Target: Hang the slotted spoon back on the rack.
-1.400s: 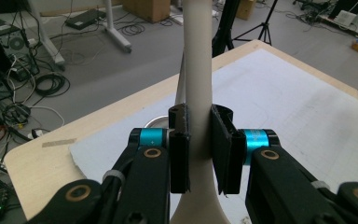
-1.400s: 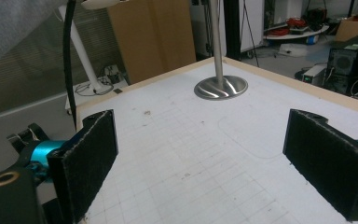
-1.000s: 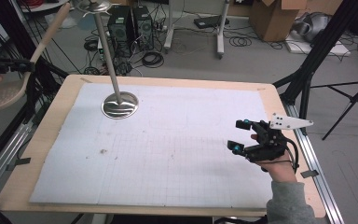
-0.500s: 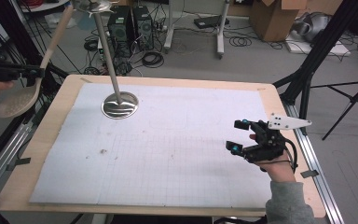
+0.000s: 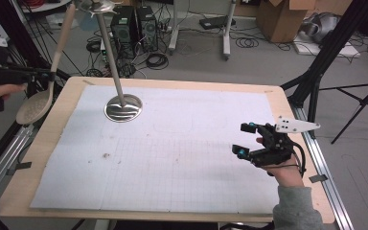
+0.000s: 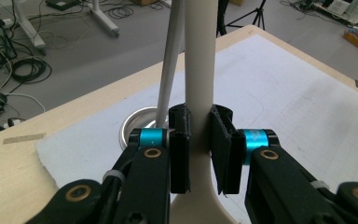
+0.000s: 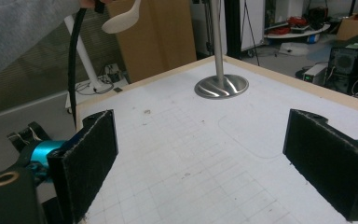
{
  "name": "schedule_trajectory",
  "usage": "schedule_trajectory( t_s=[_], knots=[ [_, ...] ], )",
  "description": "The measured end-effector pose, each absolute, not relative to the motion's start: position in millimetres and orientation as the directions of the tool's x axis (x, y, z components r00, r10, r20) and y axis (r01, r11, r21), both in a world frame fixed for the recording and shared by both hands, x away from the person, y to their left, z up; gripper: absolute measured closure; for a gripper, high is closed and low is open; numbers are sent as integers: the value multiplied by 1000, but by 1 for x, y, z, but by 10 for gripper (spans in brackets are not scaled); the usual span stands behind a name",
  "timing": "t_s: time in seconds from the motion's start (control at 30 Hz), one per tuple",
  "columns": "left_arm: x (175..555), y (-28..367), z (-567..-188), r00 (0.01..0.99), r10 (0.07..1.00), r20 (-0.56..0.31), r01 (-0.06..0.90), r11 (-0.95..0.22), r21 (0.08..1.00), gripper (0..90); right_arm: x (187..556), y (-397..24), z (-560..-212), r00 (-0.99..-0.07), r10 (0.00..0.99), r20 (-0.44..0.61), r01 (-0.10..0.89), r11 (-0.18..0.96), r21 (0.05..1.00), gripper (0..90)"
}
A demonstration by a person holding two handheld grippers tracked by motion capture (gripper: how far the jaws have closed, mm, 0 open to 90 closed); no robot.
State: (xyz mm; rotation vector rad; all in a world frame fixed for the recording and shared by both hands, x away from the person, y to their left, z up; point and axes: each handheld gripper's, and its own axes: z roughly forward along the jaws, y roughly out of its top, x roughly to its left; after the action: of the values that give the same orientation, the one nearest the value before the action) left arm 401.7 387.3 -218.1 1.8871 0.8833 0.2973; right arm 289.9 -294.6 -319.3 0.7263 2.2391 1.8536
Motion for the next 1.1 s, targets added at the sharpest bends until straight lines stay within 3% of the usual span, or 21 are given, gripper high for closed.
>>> schedule_trajectory(
  t_s=[1.1],
  knots=[
    [422, 350, -238, 662, 729, -174, 492, -247, 835, 777, 288, -294, -316, -874, 448, 189, 268, 118, 956, 90]
  ],
)
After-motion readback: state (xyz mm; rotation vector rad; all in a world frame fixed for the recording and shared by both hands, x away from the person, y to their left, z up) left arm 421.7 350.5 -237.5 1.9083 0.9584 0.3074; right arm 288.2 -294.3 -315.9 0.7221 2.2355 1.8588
